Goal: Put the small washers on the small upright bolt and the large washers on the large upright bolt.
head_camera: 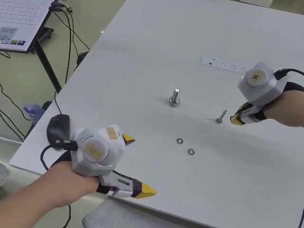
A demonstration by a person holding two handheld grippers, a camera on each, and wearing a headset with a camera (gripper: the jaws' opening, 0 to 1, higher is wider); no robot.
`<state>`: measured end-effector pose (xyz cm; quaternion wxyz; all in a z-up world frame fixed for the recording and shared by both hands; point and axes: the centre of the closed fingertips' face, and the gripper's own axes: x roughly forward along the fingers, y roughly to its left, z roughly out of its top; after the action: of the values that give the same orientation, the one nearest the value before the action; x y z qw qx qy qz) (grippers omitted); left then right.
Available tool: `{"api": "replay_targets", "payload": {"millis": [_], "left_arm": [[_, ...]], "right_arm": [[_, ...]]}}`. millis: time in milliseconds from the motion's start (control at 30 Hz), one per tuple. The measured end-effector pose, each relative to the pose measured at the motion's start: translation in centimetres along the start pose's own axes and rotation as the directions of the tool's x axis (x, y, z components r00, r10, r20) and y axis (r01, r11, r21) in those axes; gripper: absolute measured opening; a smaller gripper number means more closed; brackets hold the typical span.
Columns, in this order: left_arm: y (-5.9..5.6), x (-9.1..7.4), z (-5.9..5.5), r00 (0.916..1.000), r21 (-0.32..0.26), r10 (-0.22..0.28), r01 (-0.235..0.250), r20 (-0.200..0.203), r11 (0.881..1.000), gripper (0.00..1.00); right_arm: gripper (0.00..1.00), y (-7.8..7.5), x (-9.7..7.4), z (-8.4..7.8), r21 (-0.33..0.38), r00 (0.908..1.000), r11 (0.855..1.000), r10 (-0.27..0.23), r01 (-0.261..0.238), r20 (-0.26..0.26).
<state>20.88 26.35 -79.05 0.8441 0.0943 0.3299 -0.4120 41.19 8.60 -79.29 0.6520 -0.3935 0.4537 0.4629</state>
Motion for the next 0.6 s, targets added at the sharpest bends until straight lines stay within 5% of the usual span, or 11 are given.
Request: {"api": "replay_targets", "payload": {"millis": [600], "left_arm": [[0.9, -0.3, -0.4, 0.9998, -0.013, 0.016, -0.016, -0.009, 1.0, 0.83]], "right_arm": [[0.12, -2.0, 1.5, 1.7, -0.016, 0.9999, 1.0, 0.011, -0.012, -0.008]]}}
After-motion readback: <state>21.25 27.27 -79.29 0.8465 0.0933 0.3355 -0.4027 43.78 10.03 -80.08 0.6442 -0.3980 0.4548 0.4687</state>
